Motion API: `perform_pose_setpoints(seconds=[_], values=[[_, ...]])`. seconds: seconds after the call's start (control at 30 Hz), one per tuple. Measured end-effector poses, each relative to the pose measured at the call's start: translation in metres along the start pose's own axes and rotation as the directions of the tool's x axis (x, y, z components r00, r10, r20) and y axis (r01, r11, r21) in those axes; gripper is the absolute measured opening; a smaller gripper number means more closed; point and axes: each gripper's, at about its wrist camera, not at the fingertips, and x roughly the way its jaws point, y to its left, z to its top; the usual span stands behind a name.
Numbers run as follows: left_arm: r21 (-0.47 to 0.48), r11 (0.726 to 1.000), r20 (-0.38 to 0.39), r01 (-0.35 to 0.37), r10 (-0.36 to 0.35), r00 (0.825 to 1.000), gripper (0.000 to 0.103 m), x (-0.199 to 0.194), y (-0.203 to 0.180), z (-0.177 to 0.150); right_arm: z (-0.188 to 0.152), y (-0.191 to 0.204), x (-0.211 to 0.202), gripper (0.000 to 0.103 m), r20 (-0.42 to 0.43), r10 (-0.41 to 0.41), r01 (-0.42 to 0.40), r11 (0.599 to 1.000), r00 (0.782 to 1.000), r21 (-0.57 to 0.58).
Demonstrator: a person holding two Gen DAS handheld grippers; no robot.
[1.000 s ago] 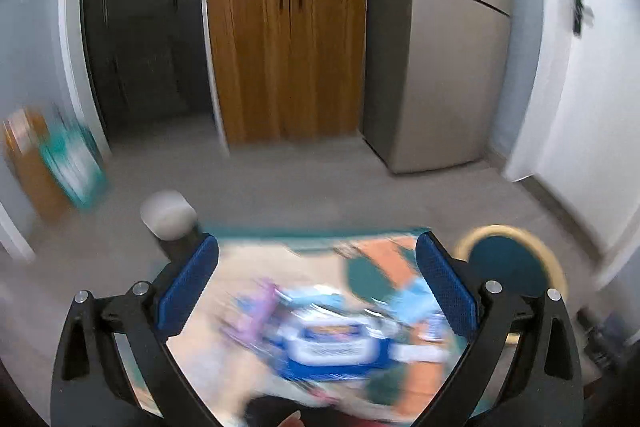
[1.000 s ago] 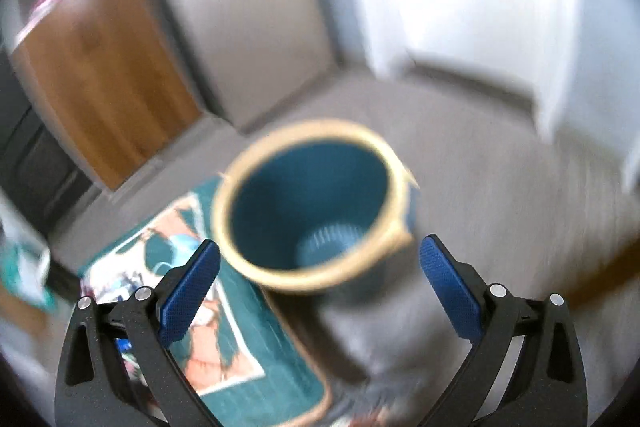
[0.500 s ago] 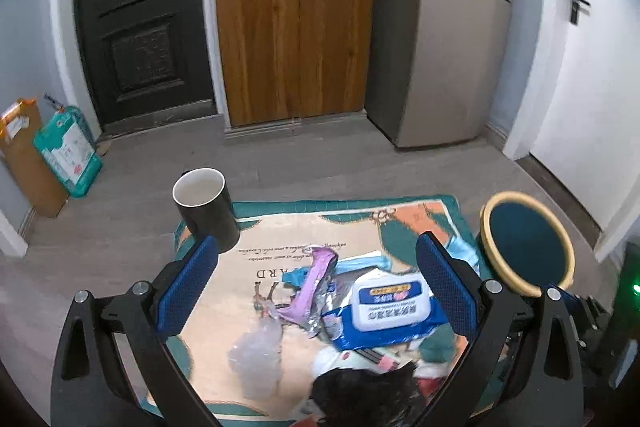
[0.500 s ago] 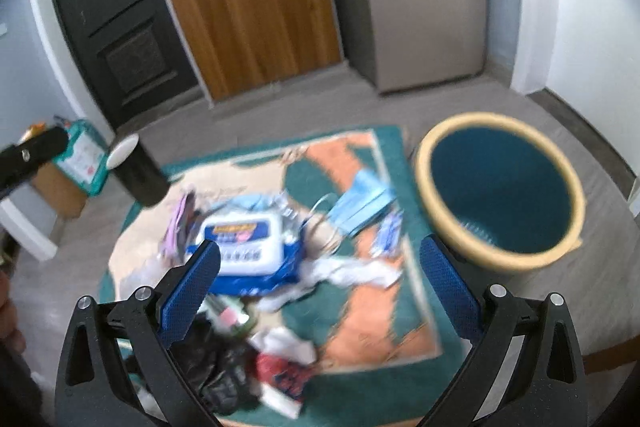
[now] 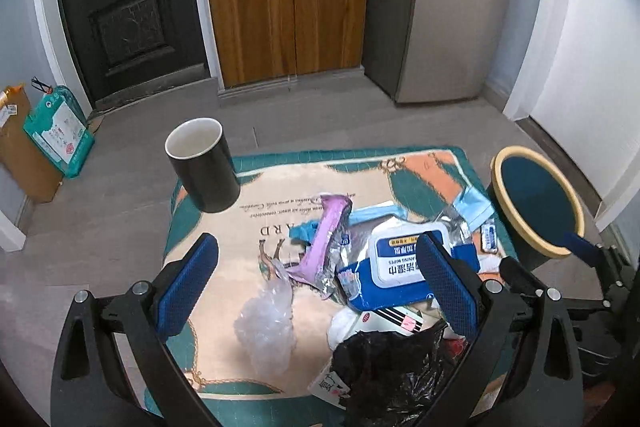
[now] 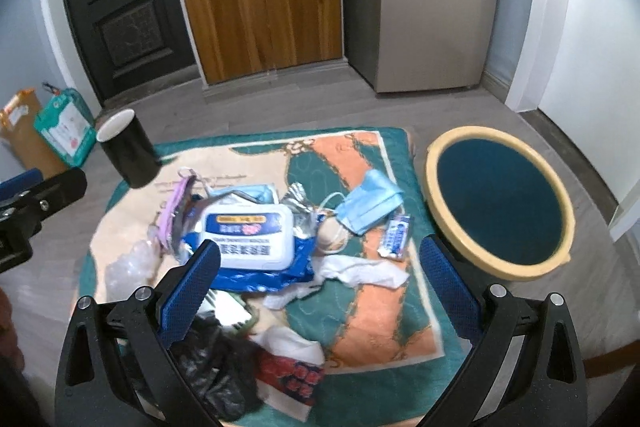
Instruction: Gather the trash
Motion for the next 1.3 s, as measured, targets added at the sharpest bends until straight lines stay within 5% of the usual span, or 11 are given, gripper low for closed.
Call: perform_pose_setpoints(seconds=[0.37,1.3], values=[[0.057,0.996,0.009,-0.066,0.065,0.998,0.097,0.006,-0.016,-0.002,0.0,-0.019,0.002,0.099,-0.017,0.013,-0.013,0.999,1.0,0.03],[0.076,0.994,-0.001,-0.074,0.075,0.997,0.097,0.008,-0.015,-0.003,0.002,-0.015,-0.001,0.099,0.007,-0.011,0.011,1.0,1.0,-0.013]])
